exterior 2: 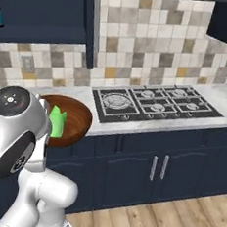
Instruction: Pick the corn from the cabinet and place it in the bowl. Then pick the bowl and place it in the sink. Then turn on the sink facuet.
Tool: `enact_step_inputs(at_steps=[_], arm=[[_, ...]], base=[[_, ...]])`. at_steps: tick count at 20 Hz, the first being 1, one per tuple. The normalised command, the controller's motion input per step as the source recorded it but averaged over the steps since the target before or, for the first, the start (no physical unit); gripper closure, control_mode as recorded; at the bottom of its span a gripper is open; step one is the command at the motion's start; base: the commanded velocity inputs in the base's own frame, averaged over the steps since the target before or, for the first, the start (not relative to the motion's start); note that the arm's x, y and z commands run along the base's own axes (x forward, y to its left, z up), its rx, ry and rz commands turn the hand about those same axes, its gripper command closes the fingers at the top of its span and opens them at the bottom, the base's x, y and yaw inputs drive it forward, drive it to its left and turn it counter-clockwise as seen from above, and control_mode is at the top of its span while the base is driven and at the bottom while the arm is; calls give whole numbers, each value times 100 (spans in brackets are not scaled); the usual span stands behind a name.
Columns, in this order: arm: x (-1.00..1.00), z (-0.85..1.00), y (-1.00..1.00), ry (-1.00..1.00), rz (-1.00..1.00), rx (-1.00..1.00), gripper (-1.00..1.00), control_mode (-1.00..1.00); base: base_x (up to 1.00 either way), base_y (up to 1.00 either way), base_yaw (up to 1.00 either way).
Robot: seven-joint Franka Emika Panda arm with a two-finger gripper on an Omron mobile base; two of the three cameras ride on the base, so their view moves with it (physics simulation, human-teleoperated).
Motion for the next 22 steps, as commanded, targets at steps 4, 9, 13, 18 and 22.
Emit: enact_step_inputs(at_steps=[4,9,13,18,22], arm=[[0,0,0,0,0,0,100,100],[0,0,0,0,0,0,100,100],[0,0,0,0,0,0,100,100],[0,0,0,0,0,0,100,100],[0,0,0,0,0,0,100,100]], base=[[-5,0,-85],[-7,0,-85],[-5,-1,-85],[-4,-1,-82],[5,12,-77]])
